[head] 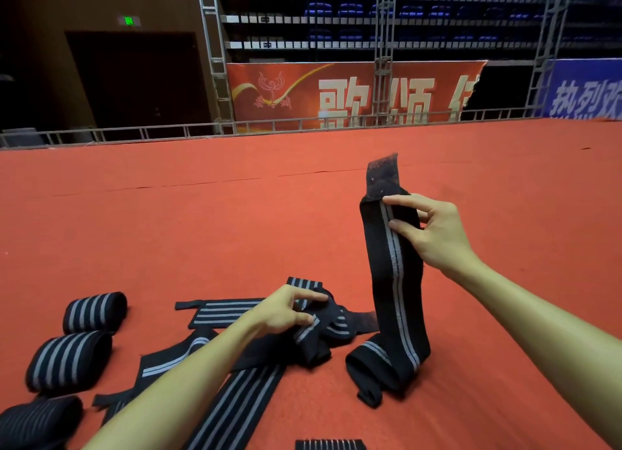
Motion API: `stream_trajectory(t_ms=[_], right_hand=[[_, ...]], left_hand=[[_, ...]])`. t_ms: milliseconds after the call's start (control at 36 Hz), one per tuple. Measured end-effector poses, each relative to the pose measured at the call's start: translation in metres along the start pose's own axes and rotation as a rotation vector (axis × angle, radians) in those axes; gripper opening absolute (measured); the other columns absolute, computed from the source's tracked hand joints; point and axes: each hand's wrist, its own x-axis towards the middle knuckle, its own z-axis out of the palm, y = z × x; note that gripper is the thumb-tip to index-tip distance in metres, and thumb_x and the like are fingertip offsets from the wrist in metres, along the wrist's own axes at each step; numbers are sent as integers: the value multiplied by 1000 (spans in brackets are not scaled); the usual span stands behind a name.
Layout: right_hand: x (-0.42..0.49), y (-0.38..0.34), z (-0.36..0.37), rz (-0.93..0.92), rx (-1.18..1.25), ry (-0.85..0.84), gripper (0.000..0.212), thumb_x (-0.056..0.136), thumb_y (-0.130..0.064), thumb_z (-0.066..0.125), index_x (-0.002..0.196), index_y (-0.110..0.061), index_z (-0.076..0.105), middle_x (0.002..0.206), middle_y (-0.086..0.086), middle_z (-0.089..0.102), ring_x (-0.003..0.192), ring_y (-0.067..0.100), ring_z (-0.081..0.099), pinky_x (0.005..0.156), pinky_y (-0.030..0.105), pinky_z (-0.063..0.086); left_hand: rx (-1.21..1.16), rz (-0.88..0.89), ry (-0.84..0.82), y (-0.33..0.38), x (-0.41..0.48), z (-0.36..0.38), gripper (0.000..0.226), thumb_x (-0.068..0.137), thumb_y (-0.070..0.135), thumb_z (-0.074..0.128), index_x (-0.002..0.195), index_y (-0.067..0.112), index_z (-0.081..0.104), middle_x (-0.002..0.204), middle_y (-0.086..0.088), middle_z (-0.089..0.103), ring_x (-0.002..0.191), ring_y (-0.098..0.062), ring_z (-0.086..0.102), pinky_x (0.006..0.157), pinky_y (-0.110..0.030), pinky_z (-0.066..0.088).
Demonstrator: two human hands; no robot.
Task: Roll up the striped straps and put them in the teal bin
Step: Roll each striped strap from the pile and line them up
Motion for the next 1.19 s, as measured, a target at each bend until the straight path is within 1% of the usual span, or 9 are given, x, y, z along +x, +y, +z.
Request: stream_trajectory(t_ms=[111,194,250,306,528,667,750,889,1194], right_hand=[[1,-1,2,4,9,1,39,83,11,70,110,-18,72,103,-15,68,93,-10,64,86,13,49],[1,-3,2,6,9,3,40,83,10,70,110,-19,72,104,-16,68,93,-9,64,87,14,50],[1,-3,2,2,9,4,41,83,11,70,109,-21,71,104,-15,68,93,-9,64,87,14,50],[1,-4,2,2,10,5,41,83,11,70,108,-22,71,104,-15,68,94,-8,64,87,15,50],[0,-2,4,6,5,3,41,82,11,70,109,-20,72,104,-16,68,94,-10,64,86,12,48],[-1,-3,5,7,8,2,40,83,10,71,110,-19,72,105,-16,68,94,-10,64,86,13,49],[-1,-4,7,2,10,0,41,83,9,71,109,-22,72,105,-17,68,96,-8,64,87,15,50],[-2,-5,10,-5,17,-8,42,83,9,70,109,-24,72,106,-15,68,97,-6,64,87,16,51],[-6,-6,15,0,21,-17,45,83,8,71,107,-29,71,106,-18,68,99,-8,64,86,13,49]], left_hand=[[6,-28,-52,3,-4,-3,54,89,-4,61,134,27,61,110,17,65,73,16,56,72,-6,41],[-14,-48,-92,4,-6,-4,60,86,-10,54,135,25,60,125,11,62,112,-2,59,100,-21,45],[-19,-45,-109,5,-6,-3,61,83,-13,49,130,24,61,130,7,59,123,-9,53,102,-17,43],[-24,-32,-123,7,-7,-2,60,83,-16,47,127,24,61,130,8,58,122,-4,50,93,-5,40],[-139,17,-42,9,-9,-5,64,82,-16,44,128,23,63,132,8,62,125,-6,55,109,-27,42],[-206,39,11,11,-8,-6,67,83,-17,43,119,34,65,123,1,69,115,-17,65,96,-33,50],[-182,45,12,13,-9,-9,64,85,-17,45,129,27,62,126,4,67,115,-8,63,93,-22,51],[-177,77,26,17,-14,-12,71,84,-17,48,141,23,52,137,12,57,126,6,51,105,-16,42],[-500,93,94,23,-18,-19,78,82,-24,46,137,30,55,132,3,65,122,-16,61,104,-41,49]])
